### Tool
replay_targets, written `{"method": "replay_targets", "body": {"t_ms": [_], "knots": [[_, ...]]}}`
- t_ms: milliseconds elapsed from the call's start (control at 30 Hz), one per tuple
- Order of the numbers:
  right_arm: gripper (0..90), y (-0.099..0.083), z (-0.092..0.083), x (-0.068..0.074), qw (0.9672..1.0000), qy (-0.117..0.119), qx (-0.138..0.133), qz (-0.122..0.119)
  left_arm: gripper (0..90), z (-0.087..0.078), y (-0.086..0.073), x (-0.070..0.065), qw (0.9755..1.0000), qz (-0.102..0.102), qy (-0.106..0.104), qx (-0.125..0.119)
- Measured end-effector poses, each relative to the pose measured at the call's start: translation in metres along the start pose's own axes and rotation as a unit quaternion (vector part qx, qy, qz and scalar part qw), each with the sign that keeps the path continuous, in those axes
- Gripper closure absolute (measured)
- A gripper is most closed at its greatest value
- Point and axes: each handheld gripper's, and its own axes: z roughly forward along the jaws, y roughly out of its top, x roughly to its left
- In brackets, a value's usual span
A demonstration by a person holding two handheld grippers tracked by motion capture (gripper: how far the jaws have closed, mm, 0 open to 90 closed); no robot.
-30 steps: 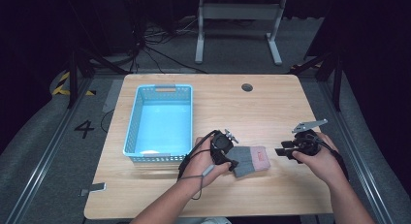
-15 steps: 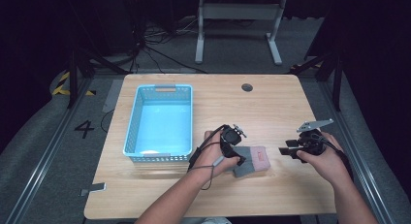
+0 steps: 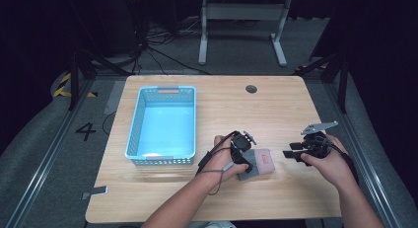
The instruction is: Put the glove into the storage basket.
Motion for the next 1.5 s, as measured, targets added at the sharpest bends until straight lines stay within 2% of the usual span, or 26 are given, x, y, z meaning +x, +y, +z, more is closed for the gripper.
{"method": "replay_targets", "body": {"t_ms": [400, 467, 567, 667, 833, 933, 1033, 1233, 1400, 1500], "knots": [[51.8, 0.000, 0.003, 0.001, 1.0000, 0.004, 0.002, -0.001, 18.8, 0.008, 0.001, -0.009, 0.9995, 0.009, 0.030, 0.010], [51.7, 0.000, 0.003, 0.001, 1.0000, 0.004, 0.001, -0.001, 18.5, 0.009, 0.001, -0.009, 0.9995, 0.005, 0.028, 0.012], [51.7, 0.000, 0.003, 0.002, 1.0000, 0.004, 0.002, -0.001, 17.7, 0.010, -0.001, -0.008, 0.9995, 0.018, 0.027, 0.003], [51.6, 0.000, 0.003, 0.002, 1.0000, 0.005, 0.001, -0.001, 18.0, 0.010, -0.001, -0.008, 0.9994, 0.022, 0.026, 0.003], [51.4, -0.001, 0.003, 0.001, 1.0000, 0.005, 0.000, -0.001, 22.5, 0.010, 0.000, -0.008, 0.9993, 0.021, 0.031, 0.006], [51.2, 0.000, 0.002, 0.001, 1.0000, 0.005, -0.001, 0.000, 29.2, 0.007, 0.000, -0.007, 0.9993, 0.022, 0.030, 0.008], [51.0, -0.001, 0.003, 0.001, 1.0000, 0.004, -0.001, 0.000, 44.5, 0.004, 0.001, -0.006, 0.9993, 0.019, 0.030, 0.013], [51.0, -0.001, 0.003, 0.000, 1.0000, 0.003, -0.002, 0.002, 64.1, 0.002, 0.001, -0.007, 0.9991, 0.032, 0.023, 0.014], [50.9, -0.001, 0.002, 0.000, 1.0000, 0.003, -0.003, 0.002, 69.4, 0.000, 0.001, -0.008, 0.9990, 0.036, 0.024, 0.013], [50.7, -0.002, 0.002, -0.001, 1.0000, 0.002, -0.004, 0.003, 70.7, -0.004, 0.001, -0.008, 0.9986, 0.046, 0.024, 0.008]]}}
